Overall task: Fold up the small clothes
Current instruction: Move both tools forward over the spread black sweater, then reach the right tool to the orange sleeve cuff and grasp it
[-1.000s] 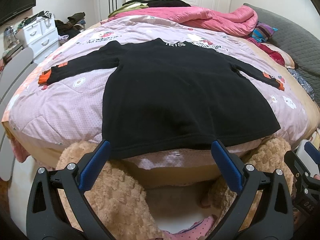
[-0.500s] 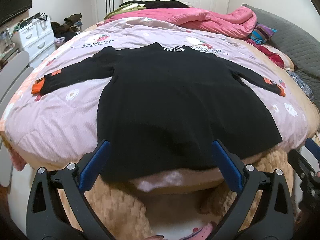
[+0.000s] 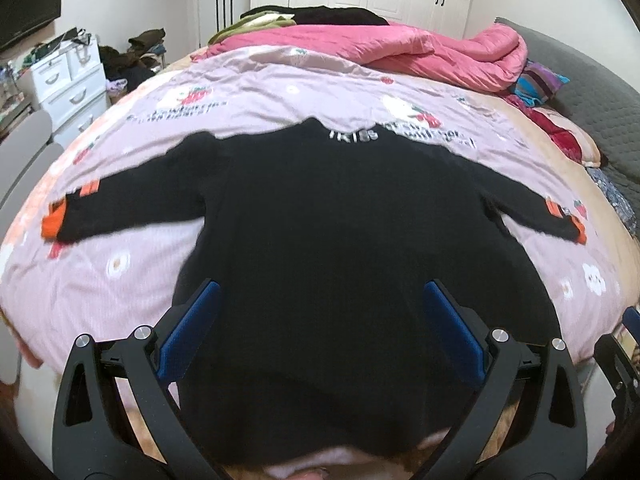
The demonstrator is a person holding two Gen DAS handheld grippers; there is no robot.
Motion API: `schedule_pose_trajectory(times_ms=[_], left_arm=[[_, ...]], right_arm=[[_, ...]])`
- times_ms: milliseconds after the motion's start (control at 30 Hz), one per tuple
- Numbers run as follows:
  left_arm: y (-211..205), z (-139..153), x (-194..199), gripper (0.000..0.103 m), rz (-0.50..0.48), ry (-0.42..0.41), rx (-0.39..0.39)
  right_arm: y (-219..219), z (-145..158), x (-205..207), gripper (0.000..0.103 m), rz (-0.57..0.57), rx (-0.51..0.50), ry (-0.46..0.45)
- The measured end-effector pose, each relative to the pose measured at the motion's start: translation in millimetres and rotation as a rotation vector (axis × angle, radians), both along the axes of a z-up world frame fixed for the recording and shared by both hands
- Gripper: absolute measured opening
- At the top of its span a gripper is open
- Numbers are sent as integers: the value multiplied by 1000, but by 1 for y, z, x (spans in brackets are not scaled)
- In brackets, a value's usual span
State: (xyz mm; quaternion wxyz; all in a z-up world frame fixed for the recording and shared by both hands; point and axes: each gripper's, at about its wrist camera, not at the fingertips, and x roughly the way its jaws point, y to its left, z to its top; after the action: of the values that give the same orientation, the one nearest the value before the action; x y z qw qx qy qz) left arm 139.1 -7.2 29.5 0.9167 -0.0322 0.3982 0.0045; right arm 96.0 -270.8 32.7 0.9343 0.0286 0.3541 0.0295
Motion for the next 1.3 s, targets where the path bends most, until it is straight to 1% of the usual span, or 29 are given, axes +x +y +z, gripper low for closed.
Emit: schedule_pose_trajectory(times_ms=[167,300,400,533,667,833,1000,1100,1167,1300], left_arm=[[5,9,25,95,24,-10,-19],[9,13,42,95,46,-8,-32],[10,15,54,95,66,-9,-31],[9,16,70,95,65,0,-40],[5,17,86,95,54,2,-34],[-1,11,110,95,45,21,-52],[-11,-1,135,95,23,47,-56],[-21,-11,152,95,2,58,-56],[-28,-18,162,95,-12,63,-51],[-40,-30,177,95,-40,75,-36]], right_arm=[[-9,3,34,99,-16,31,9],[-15,8,62,99,-3,71,-10],[-20,12,84,99,-24,52,-27],[-30,10,114,99,-68,19,-17],[-43,5,139,99,-111,28,1],[-63,-3,162,99,-186,54,15],[-87,-21,188,99,-245,131,52],[-102,-29,200,99,-291,148,64],[-112,-33,205,99,-320,159,66],[-142,-48,211,99,-411,204,85]])
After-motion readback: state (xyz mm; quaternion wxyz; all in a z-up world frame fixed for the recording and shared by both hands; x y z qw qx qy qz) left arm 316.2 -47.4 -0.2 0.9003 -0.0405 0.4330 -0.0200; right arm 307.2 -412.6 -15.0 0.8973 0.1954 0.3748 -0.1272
